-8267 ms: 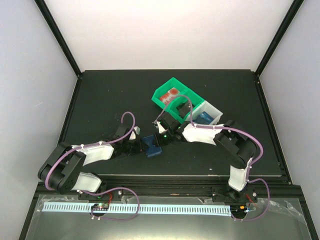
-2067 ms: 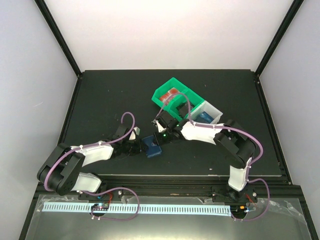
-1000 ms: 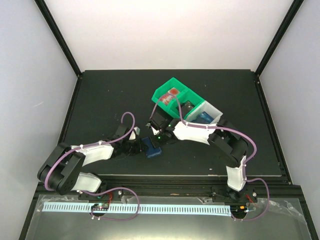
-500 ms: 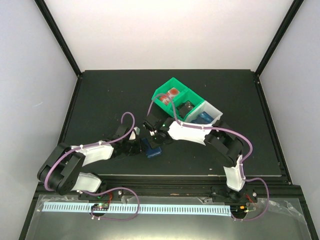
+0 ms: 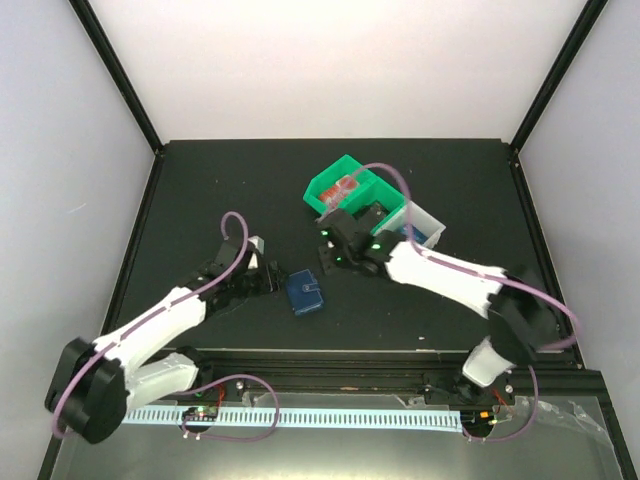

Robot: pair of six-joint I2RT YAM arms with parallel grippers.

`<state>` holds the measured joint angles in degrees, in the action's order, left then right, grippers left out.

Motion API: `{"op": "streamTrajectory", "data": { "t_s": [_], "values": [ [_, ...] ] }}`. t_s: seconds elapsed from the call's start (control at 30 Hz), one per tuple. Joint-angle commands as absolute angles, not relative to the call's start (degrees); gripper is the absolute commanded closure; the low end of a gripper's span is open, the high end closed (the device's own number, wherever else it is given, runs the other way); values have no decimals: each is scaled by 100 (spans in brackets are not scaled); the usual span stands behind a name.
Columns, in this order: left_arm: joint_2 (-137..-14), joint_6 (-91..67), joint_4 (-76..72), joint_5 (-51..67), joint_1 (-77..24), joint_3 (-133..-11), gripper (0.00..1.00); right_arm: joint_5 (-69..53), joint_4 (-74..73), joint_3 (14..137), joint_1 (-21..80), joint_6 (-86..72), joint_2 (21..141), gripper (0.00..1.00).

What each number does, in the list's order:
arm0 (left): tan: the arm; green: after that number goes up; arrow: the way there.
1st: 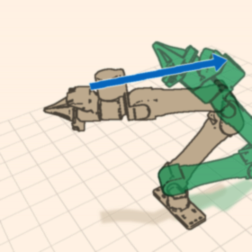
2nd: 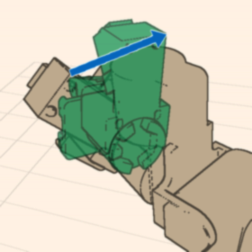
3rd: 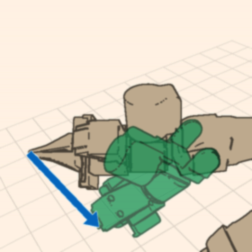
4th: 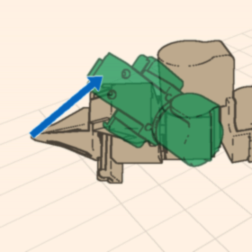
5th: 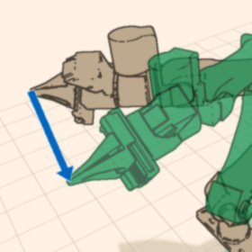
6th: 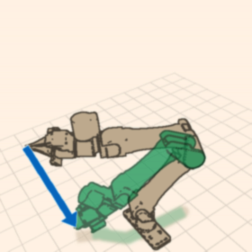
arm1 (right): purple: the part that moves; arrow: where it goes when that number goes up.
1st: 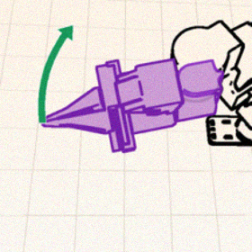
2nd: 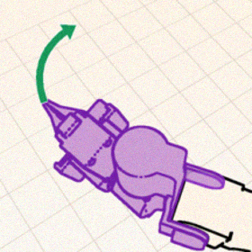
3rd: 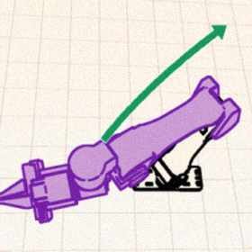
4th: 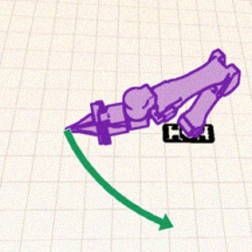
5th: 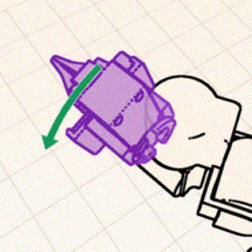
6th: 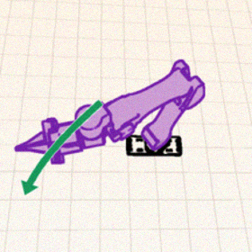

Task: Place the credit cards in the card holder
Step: Close the card holder at the center of the board, then reset both arms

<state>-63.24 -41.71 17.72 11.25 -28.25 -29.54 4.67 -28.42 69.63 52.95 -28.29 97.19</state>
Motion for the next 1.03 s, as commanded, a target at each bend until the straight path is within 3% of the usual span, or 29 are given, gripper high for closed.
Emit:
{"op": "streamTrajectory", "data": {
  "t_s": [0.0, 0.27, 0.43, 0.63, 1.0],
  "values": [
    [-5432, -3931, 2833, 195, -2783, -3473, 26, 1811, -2560, 6335, 5137, -3014, 8047, 65],
    [-3244, -3144, 3641, -945, -2755, -3977, 1, 3849, -2839, 5067, 5076, -2567, 4839, 25],
    [-2326, -2798, 3884, -1355, -2757, -4372, 1, 4440, -3000, 4643, 5073, -2271, 2959, 7],
    [-1894, -2590, 4397, -2080, -2759, -4938, 1, 5038, -3309, 4501, 5079, -2225, 1606, 1],
    [-1371, -2275, 4583, -2400, -2760, -5224, 1, 5413, -3938, 4434, 5071, -2620, 947, 0]
  ]
}}
